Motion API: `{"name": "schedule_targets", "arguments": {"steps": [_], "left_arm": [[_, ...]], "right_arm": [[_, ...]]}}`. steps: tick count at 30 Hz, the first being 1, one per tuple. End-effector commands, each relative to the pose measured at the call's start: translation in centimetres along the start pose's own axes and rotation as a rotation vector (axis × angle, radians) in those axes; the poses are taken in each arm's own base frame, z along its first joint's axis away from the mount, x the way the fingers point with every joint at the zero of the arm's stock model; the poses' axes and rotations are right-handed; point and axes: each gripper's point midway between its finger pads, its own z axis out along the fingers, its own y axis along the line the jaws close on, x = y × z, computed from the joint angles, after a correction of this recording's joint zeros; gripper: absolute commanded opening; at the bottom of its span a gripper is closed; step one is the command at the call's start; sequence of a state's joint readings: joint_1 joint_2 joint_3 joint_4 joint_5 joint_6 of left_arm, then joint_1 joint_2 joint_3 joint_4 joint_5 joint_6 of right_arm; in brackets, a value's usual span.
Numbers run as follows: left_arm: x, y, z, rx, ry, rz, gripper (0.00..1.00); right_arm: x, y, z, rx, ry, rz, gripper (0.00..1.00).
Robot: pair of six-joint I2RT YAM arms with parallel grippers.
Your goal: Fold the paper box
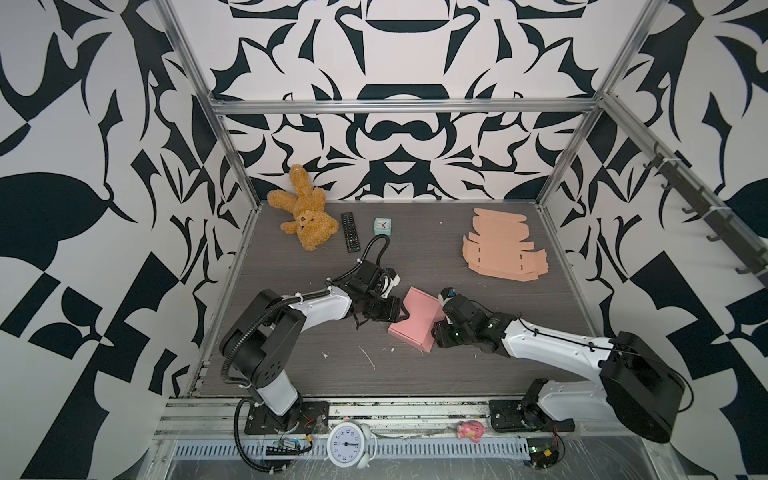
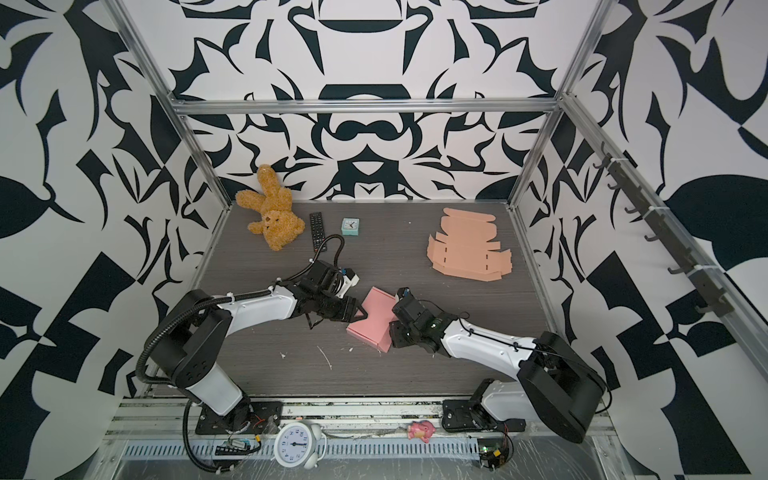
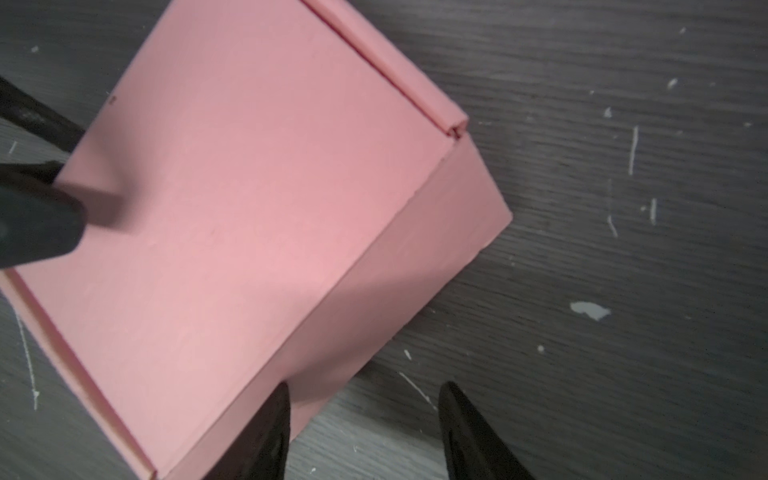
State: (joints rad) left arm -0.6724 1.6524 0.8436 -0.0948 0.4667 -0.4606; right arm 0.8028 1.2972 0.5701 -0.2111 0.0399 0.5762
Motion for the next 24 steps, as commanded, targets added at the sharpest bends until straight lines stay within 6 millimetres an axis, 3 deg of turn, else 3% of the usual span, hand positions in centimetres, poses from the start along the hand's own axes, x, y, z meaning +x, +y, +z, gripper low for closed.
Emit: {"name": "schedule_targets", "arguments": {"steps": [1, 8, 24], "left_arm": [[1.4, -1.3, -0.1, 0.037, 0.03, -0.005, 0.54], [2.1, -1.7, -0.4, 0.041, 0.032, -0.008, 0.52], [3.5, -1.7, -0.5, 0.045, 0.035, -0.018, 0.52]], "right_arm": [[-1.7, 1.0, -0.1, -0.022, -0.047, -0.003, 0.59], [-1.8, 1.2, 0.2, -0.029, -0.048, 0.001, 0.58], [-3.1, 3.9, -0.1, -0.163, -0.089, 0.02, 0.57]]}}
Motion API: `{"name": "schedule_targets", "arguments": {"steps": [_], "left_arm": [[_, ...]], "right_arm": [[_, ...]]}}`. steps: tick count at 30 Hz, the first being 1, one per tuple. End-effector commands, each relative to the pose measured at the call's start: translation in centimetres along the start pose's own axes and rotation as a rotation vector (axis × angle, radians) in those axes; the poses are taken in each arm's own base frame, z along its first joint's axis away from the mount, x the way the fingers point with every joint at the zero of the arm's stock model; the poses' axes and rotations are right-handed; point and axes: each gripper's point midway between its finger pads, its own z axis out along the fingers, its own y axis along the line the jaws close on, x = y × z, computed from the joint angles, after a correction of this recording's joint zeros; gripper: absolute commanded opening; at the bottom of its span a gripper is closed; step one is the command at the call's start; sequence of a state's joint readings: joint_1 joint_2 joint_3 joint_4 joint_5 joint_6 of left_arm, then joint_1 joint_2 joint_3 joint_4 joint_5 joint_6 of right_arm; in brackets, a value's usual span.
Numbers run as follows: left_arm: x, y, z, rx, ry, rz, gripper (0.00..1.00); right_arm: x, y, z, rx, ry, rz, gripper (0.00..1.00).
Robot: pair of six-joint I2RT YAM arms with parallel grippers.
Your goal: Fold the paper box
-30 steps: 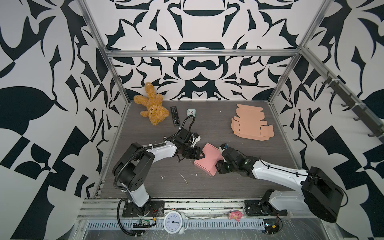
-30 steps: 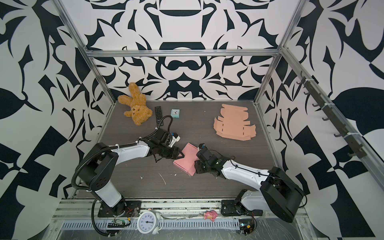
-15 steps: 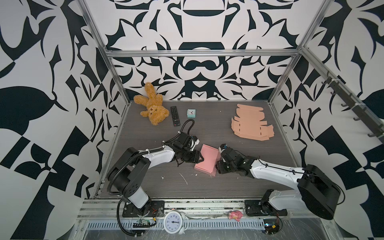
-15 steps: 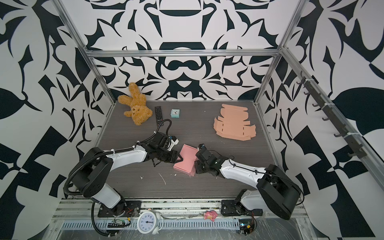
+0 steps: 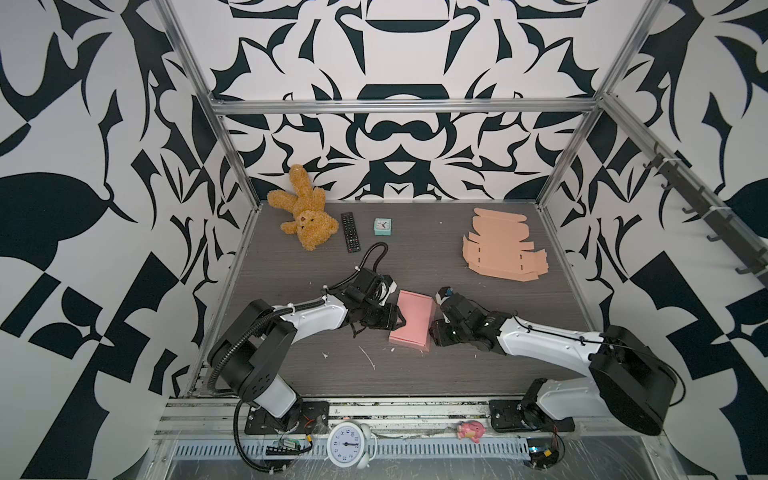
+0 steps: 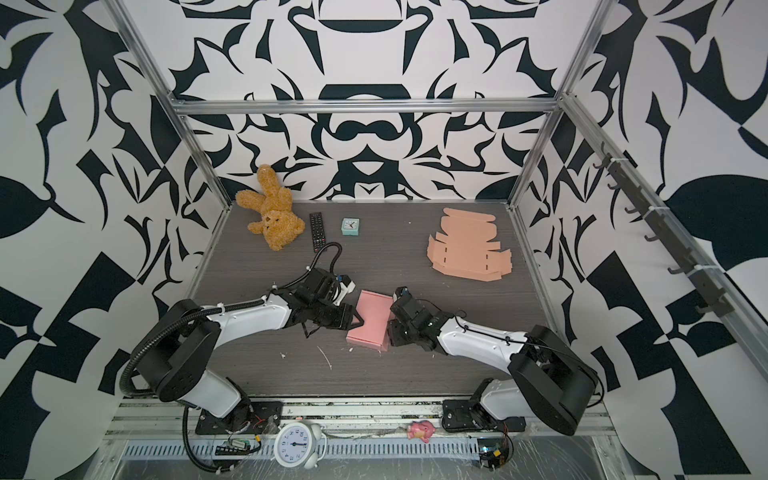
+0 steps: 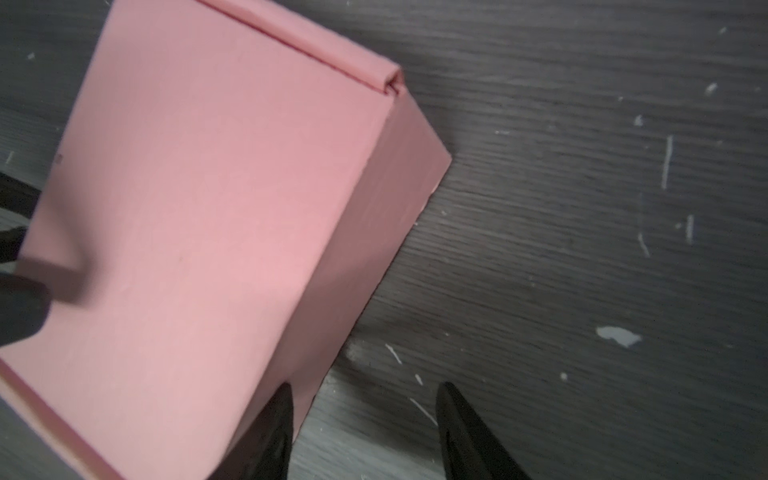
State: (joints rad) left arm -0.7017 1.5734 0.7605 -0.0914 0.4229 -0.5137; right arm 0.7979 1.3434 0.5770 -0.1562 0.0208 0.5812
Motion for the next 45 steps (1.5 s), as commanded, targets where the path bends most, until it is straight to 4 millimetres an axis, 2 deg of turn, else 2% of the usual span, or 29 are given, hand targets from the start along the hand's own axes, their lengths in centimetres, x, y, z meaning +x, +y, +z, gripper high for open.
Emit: {"name": "schedule_targets", "arguments": {"steps": [1, 13, 17, 23, 29, 34, 38, 45], "left_arm": [[1.5, -1.7, 0.1, 0.076, 0.038, 0.009, 0.52], [1.8, -2.3, -0.6, 0.108, 0.016, -0.002, 0.51], [2.0, -2.0, -0.9, 0.098, 0.007, -0.014, 0.52], [2.3, -1.0, -1.9, 0.071, -0.014, -0.039, 0.6], [2.9, -0.8, -2.4, 0.068, -0.019, -0.047, 0.65], [3.1, -1.0, -2.6, 0.079, -0.02, -0.048, 0.67], [3.4, -1.3, -2.4, 0.089, -0.013, -0.049, 0.67], [4.1, -1.8, -0.9, 0.102, 0.003, -0.053, 0.66]], "right_arm": [[-2.7, 3.6, -0.9, -0.154, -0.093, 0.012, 0.57], [-1.9, 3.9, -0.6, -0.19, -0.07, 0.02, 0.55], [-1.5, 2.8, -0.8, -0.143, -0.07, 0.028, 0.54], [-0.6, 0.6, -1.8, -0.076, -0.108, 0.049, 0.52], [0.5, -0.4, -1.8, -0.044, -0.077, 0.048, 0.38], [0.5, 0.1, -1.7, -0.061, -0.065, 0.05, 0.29], [0.5, 0.8, -1.4, -0.092, -0.058, 0.054, 0.23], [0.6, 1.4, -0.5, -0.103, -0.035, 0.054, 0.2]]}}
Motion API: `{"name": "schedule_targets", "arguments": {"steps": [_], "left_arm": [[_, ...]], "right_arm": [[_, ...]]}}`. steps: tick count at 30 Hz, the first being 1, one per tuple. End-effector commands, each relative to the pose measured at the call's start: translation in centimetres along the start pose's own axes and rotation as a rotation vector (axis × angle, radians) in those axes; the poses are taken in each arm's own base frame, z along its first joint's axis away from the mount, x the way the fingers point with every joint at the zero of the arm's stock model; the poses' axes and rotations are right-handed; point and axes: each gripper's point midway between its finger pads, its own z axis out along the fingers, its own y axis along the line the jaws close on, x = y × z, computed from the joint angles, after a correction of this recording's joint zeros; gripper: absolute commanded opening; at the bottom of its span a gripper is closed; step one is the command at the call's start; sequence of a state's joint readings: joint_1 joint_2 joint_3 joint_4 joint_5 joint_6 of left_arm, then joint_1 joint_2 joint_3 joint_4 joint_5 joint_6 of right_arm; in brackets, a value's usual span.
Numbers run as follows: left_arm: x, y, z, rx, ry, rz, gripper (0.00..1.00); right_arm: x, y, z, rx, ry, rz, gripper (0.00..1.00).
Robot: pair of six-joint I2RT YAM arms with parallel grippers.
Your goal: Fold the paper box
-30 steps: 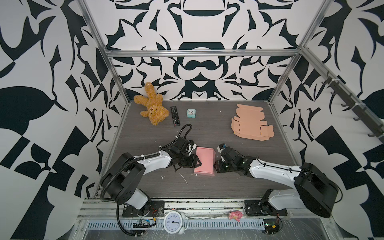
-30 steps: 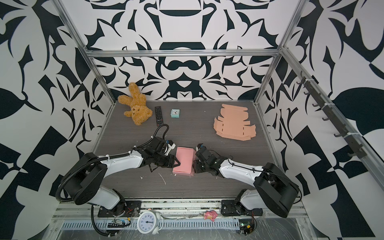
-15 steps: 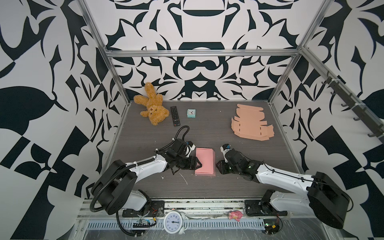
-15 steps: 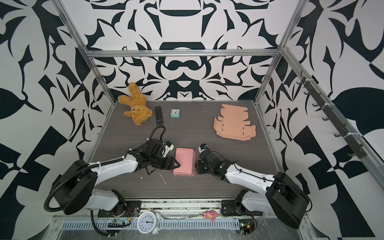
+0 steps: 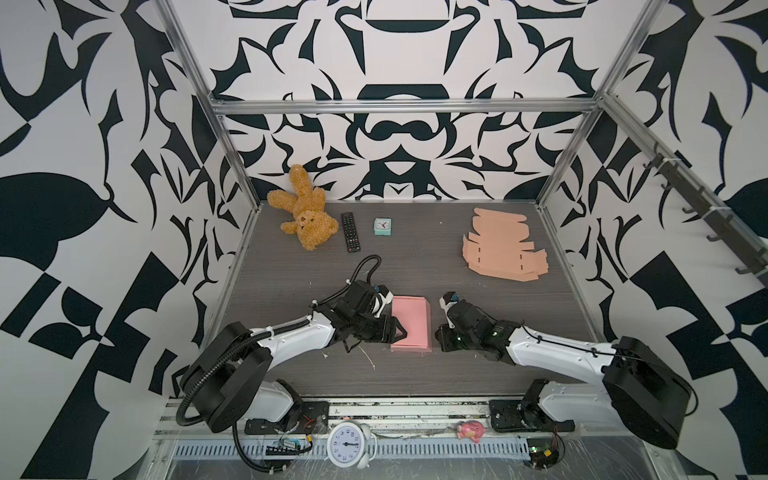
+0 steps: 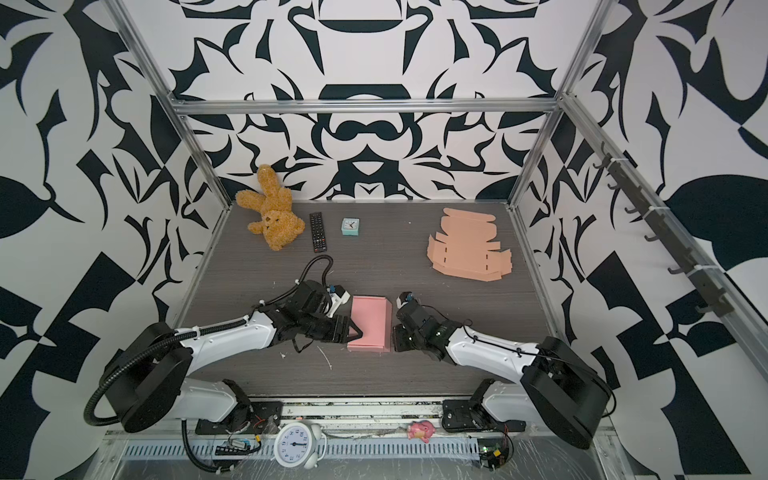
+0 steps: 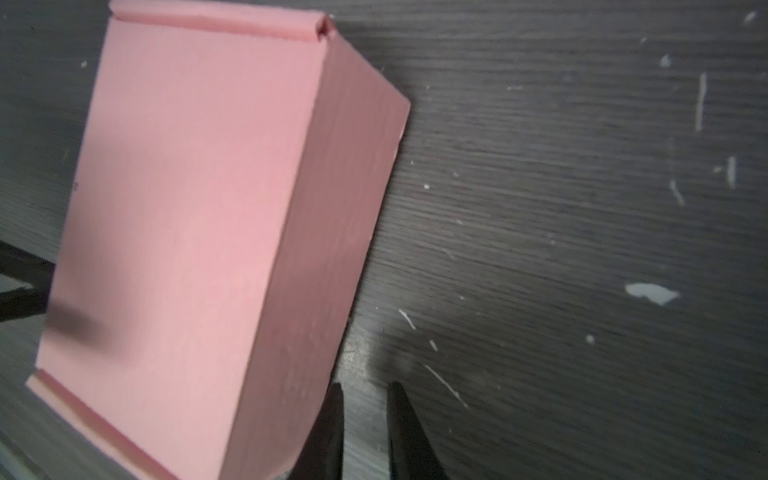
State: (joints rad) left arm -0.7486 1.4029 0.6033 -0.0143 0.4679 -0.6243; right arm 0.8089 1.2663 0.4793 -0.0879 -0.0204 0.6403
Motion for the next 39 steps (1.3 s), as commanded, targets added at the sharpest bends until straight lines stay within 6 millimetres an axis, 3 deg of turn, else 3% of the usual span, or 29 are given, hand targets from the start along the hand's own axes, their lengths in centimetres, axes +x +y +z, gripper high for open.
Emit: {"name": "schedule_targets", "arguments": {"steps": [1, 14, 32, 39], "left_arm": [[0.7, 0.2, 0.8, 0.008, 0.017, -0.02, 0.66], [1.1, -0.7, 2.3, 0.027, 0.039, -0.013, 0.63], [1.0, -2.3, 2.1, 0.068, 0.027, -0.009, 0.6], [1.5, -1.7, 2.0, 0.056, 0.028, -0.017, 0.6]], "right_arm": [[-0.8, 1.3, 0.1, -0.036, -0.016, 0.0, 0.2], [-0.3, 2.7, 0.6, -0.067, -0.005, -0.019, 0.18], [-1.1, 7.7, -0.2, -0.271, -0.043, 0.023, 0.18], [-0.5, 7.0, 0.2, -0.241, -0.03, 0.022, 0.18]]}}
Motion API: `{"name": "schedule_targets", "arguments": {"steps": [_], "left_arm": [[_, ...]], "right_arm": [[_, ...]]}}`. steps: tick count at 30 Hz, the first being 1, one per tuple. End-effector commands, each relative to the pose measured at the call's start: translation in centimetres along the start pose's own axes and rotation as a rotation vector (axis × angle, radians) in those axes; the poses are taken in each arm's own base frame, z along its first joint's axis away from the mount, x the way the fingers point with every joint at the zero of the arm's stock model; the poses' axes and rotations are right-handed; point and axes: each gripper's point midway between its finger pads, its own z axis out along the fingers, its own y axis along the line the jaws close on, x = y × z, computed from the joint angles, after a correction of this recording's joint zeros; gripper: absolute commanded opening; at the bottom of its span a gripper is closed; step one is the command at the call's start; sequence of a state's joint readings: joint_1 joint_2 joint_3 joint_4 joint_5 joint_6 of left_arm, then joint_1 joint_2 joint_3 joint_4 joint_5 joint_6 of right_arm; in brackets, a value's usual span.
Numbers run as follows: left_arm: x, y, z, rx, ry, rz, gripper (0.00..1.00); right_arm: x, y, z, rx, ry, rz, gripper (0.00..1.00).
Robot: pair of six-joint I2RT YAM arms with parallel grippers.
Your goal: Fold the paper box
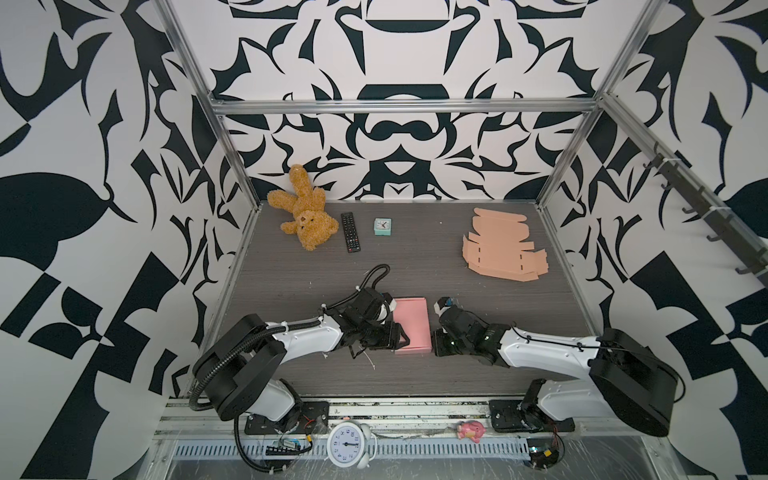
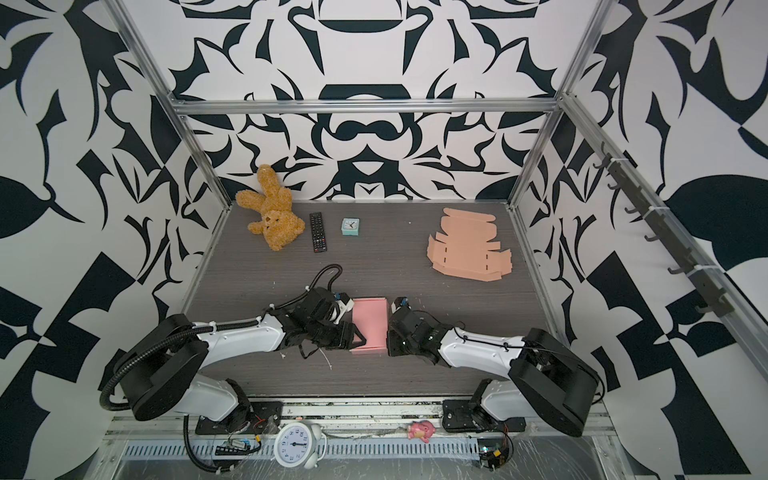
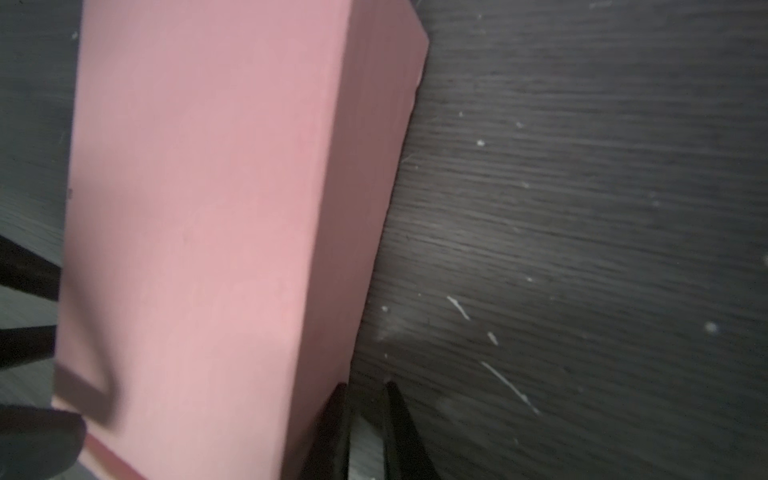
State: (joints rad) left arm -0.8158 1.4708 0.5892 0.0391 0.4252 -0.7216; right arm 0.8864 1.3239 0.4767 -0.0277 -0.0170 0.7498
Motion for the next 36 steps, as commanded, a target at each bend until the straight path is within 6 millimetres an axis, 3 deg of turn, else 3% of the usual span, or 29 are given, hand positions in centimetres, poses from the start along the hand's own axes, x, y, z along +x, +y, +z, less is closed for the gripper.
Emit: {"name": "schedule_targets", "arguments": {"steps": [1, 9, 14, 19, 29, 36], "left_arm": [[0.2, -2.1, -0.1, 0.086, -0.008, 0.05, 0.6], [1.0, -0.4, -0.6, 0.044, -0.011, 0.029, 0.65], [0.7, 0.3, -1.2, 0.045, -0.02, 0.013, 0.78], [-0.3, 0.3, -2.2, 0.035, -0.036, 0.035, 0.79], [-5.1, 0.3, -4.3, 0.101, -0.09, 0.028, 0.78], [-7.0, 0.2, -3.3, 0.109, -0.074, 0.028, 0.74]], "right_arm": [[-1.5, 4.9, -0.7, -0.194, -0.052, -0.026, 0.18], [-0.6, 1.3, -1.1, -0.072, -0.068, -0.025, 0.19], [-0.8, 0.0, -1.4, -0.05, -0.086, -0.007, 0.2], [-2.3, -0.5, -2.0, -0.052, -0.109, 0.008, 0.2], [-6.8, -1.4, -1.5, -0.072, -0.153, 0.065, 0.16], [-8.9, -1.2, -0.1, -0.084, -0.154, 0.052, 0.13]]}}
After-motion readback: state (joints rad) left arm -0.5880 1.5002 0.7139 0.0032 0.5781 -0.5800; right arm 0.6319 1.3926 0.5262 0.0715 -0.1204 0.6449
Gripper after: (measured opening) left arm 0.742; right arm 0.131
